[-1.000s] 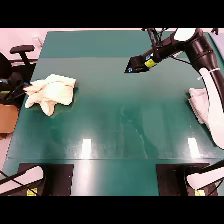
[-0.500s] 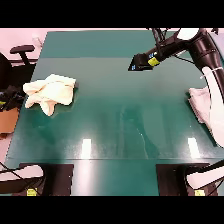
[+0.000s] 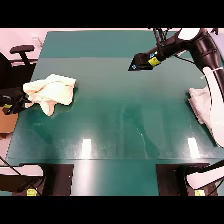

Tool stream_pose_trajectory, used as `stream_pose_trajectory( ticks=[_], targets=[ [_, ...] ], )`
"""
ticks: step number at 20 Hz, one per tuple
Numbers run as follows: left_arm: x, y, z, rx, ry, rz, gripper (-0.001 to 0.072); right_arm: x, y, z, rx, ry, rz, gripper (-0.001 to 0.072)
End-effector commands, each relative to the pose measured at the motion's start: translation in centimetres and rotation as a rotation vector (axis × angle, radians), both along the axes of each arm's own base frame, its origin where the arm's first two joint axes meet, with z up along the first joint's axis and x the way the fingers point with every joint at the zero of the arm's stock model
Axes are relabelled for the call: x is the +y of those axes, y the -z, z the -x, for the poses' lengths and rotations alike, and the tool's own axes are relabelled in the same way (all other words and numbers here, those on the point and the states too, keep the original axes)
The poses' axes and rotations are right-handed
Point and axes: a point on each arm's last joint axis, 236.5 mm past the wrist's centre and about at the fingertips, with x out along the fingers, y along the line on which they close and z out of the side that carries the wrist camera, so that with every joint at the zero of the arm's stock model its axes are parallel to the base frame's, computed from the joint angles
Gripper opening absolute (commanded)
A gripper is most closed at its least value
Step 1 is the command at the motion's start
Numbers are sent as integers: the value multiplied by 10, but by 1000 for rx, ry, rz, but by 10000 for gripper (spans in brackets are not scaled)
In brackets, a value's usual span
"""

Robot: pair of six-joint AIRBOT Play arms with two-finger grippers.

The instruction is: Fold the shirts.

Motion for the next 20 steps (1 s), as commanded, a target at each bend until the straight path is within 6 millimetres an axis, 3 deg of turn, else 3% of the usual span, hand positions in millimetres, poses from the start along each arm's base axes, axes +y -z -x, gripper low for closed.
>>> stream_pose_trajectory(
  ticks=[1, 4, 9, 16, 20],
  targets=[
    [-2, 3, -19, -46, -27, -5, 486, 1, 0, 0, 1, -1, -1, 431],
    [-15, 15, -23, -24, -4, 15, 485, 2, 0, 1, 5, 2, -2, 431],
    [-15, 17, -21, -10, -17, 28, 483, 2, 0, 1, 5, 3, -2, 431],
    [-45, 15, 5, 61, 136, 111, 486, 2, -1, -1, -3, 8, -5, 431],
    [-48, 13, 3, 42, 168, 114, 486, 3, 1, -4, -5, 13, -7, 431]
  ],
)
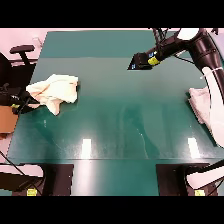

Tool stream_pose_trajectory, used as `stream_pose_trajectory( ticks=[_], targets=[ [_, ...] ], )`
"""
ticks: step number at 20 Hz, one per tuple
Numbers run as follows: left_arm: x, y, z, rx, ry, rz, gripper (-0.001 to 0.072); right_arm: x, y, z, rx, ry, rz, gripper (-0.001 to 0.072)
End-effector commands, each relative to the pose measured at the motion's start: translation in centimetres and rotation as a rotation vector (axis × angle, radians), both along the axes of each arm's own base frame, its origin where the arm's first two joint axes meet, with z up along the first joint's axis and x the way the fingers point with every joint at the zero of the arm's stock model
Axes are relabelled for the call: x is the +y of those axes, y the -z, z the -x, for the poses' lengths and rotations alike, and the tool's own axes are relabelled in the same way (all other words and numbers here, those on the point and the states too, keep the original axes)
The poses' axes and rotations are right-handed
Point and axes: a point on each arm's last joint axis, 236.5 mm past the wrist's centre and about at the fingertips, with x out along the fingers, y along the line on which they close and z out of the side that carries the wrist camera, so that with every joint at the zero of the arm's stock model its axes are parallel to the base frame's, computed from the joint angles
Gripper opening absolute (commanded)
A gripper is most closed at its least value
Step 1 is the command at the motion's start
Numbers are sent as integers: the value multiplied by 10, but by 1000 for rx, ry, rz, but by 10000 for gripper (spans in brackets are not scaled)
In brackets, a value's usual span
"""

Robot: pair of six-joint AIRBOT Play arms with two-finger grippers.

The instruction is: Fold the shirts.

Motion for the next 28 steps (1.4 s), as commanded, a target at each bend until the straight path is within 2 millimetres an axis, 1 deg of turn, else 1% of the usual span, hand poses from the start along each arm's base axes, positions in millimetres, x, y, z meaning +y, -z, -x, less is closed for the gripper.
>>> stream_pose_trajectory(
  ticks=[1, 3, 5, 7, 9, 11, 13, 14, 17, 19, 21, 24, 27, 28],
  targets=[
    [-6, -4, -1, -27, 46, 14, 485, 1, 4, -2, 6, 2, 0, 431],
    [-10, -6, -3, -43, 59, 28, 485, 1, 13, -2, 30, 0, 6, 430],
    [-21, -16, -2, -91, 178, 39, 485, 3, 22, -1, 60, -2, 6, 431],
    [-24, -28, -1, -148, 325, 11, 485, 3, 24, 0, 70, -6, 9, 431],
    [-25, -43, -3, -200, 433, -15, 485, 3, 18, 0, 56, -4, 4, 431],
    [-20, -57, -11, -229, 454, -41, 485, 2, 9, -1, 27, 4, -4, 431],
    [-11, -63, -18, -243, 451, -87, 485, 2, 1, -3, 1, 12, -10, 431],
    [-6, -60, -19, -238, 446, -110, 486, 2, -2, -4, -8, 15, -14, 431],
    [8, -44, -19, -183, 409, -151, 487, 2, -2, -3, -3, 13, -15, 430],
    [12, -37, -20, -172, 402, -160, 487, 3, -2, -2, 2, 17, -18, 431],
    [6, -27, -21, -157, 412, -133, 487, 4, -2, -2, 7, 21, -21, 431],
    [-16, -6, -24, -124, 487, -117, 487, 10, -2, 2, 10, 9, -20, 431],
    [-18, 2, -34, -118, 482, -162, 485, 17, -1, 8, 16, -10, -17, 431],
    [-15, 5, -34, -106, 472, -177, 468, 17, -1, 8, 15, -11, -17, 431]
  ],
)
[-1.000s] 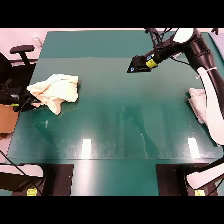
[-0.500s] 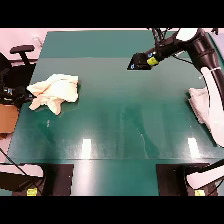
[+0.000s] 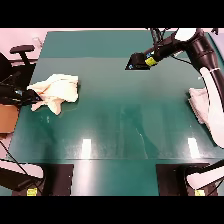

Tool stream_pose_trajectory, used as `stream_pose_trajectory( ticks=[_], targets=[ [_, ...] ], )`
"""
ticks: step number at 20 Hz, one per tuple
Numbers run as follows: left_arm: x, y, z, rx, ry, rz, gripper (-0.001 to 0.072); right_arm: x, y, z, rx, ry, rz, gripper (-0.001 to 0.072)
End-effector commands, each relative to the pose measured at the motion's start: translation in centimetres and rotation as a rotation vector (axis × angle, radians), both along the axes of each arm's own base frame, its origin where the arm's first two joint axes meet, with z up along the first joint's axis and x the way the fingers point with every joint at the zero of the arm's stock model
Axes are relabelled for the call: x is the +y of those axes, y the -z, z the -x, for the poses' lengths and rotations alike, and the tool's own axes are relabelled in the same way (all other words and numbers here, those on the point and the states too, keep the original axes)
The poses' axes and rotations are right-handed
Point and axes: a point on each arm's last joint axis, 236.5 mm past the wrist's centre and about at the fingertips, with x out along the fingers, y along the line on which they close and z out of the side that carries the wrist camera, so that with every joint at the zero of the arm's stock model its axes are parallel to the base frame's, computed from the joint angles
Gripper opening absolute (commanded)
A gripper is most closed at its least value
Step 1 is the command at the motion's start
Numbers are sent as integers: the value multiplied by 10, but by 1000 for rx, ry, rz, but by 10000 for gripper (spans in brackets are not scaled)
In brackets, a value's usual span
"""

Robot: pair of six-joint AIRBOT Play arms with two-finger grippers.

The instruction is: Fold the shirts.

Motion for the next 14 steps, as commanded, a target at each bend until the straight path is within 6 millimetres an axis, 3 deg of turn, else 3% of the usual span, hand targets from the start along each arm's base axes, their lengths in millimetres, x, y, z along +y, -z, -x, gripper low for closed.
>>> stream_pose_trajectory(
  ticks=[1, 2, 5, 8, 11, 14],
  targets=[
    [3, 11, -5, 16, -20, -45, 244, 4, 0, 4, 5, -12, 2, 430],
    [2, 12, -4, 16, -9, -45, 33, 4, 0, 4, 6, -12, 2, 431],
    [-1, 10, -7, 6, -17, -28, 27, 5, 0, 5, 6, -12, 2, 430],
    [-22, -11, -18, -38, -33, 81, 25, 4, 1, 7, 13, -17, 6, 431],
    [-44, -64, -37, -123, 8, 206, 24, 3, -5, 7, 0, -13, 2, 431],
    [-68, -163, -65, -324, 37, 332, 23, -3, -31, -4, -85, 32, -34, 431]
  ],
)
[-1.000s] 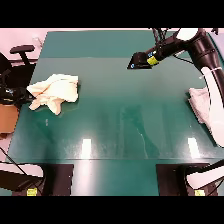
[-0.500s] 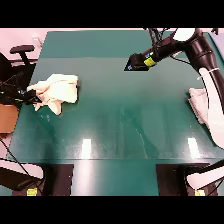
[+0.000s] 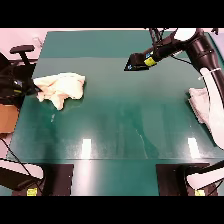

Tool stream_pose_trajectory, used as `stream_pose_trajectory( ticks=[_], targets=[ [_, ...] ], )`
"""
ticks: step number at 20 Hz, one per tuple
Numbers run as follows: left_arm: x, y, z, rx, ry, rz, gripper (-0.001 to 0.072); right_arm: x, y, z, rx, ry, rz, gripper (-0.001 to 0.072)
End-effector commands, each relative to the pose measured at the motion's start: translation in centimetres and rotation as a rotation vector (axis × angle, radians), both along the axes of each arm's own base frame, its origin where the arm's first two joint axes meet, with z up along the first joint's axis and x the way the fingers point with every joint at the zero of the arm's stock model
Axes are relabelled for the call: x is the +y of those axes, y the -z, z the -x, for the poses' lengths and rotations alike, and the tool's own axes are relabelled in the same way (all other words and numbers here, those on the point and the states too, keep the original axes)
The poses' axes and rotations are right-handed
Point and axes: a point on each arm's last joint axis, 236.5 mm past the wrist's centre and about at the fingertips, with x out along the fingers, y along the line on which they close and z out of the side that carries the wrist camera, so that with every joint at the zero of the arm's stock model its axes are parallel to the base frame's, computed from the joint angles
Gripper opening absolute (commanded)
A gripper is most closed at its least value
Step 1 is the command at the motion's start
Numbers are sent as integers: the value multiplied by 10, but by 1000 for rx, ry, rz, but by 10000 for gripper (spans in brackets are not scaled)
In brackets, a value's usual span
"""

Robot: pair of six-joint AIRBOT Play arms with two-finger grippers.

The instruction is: Fold the shirts.

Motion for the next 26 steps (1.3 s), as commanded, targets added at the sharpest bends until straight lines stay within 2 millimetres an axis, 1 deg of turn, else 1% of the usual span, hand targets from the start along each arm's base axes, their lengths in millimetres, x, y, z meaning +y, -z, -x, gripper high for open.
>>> stream_pose_trajectory(
  ticks=[1, 2, 3, 4, 6, 7, 9, 10, 11, 13, 14, 15, 16, 18, 20, 21, 22, 23, 24, 25, 26],
  targets=[
    [-34, -113, -22, -200, 21, 132, 24, -5, -25, -9, -73, 47, -36, 431],
    [-42, -143, -25, -252, 28, 111, 23, -10, -30, -11, -79, 65, -44, 431],
    [-58, -179, -26, -322, 61, 84, 24, -10, -32, -10, -75, 72, -47, 431],
    [-78, -213, -26, -395, 105, 64, 23, -13, -32, -11, -69, 80, -48, 431],
    [-135, -291, -17, -568, 203, 61, 24, -17, -32, -13, -48, 116, -59, 442],
    [-167, -331, -9, -677, 240, 87, 23, -20, -35, -16, -55, 132, -67, 448],
    [-220, -396, 12, -844, 255, 204, 24, -25, -44, -18, -78, 150, -78, 448],
    [-240, -418, 23, -899, 263, 248, 24, -29, -47, -18, -82, 157, -78, 449],
    [-259, -440, 39, -952, 279, 295, 24, -31, -49, -16, -83, 155, -73, 456],
    [-288, -483, 71, -1059, 315, 411, 24, -42, -55, -15, -93, 171, -66, 459],
    [-294, -505, 87, -1115, 318, 472, 24, -51, -60, -16, -102, 187, -68, 459],
    [-295, -528, 102, -1175, 309, 526, 24, -60, -65, -16, -108, 203, -69, 460],
    [-291, -544, 113, -1225, 292, 546, 24, -70, -69, -16, -118, 213, -64, 459],
    [-283, -560, 128, -1273, 269, 547, 25, -90, -75, -15, -136, 233, -52, 459],
    [-279, -567, 141, -1325, 275, 504, 25, -108, -70, -9, -136, 271, -46, 459],
    [-278, -566, 142, -1336, 272, 466, 26, -120, -64, -4, -128, 299, -43, 459],
    [-277, -556, 135, -1333, 276, 387, 26, -130, -57, 2, -122, 324, -40, 459],
    [-278, -528, 124, -1285, 308, 252, 26, -142, -50, 8, -120, 358, -38, 458],
    [-276, -485, 108, -1175, 342, 114, 26, -150, -43, 15, -117, 385, -43, 458],
    [-268, -436, 92, -1036, 357, 1, 26, -160, -36, 22, -114, 407, -37, 458],
    [-255, -381, 77, -882, 358, -108, 26, -169, -28, 30, -113, 421, -25, 458]
  ],
)
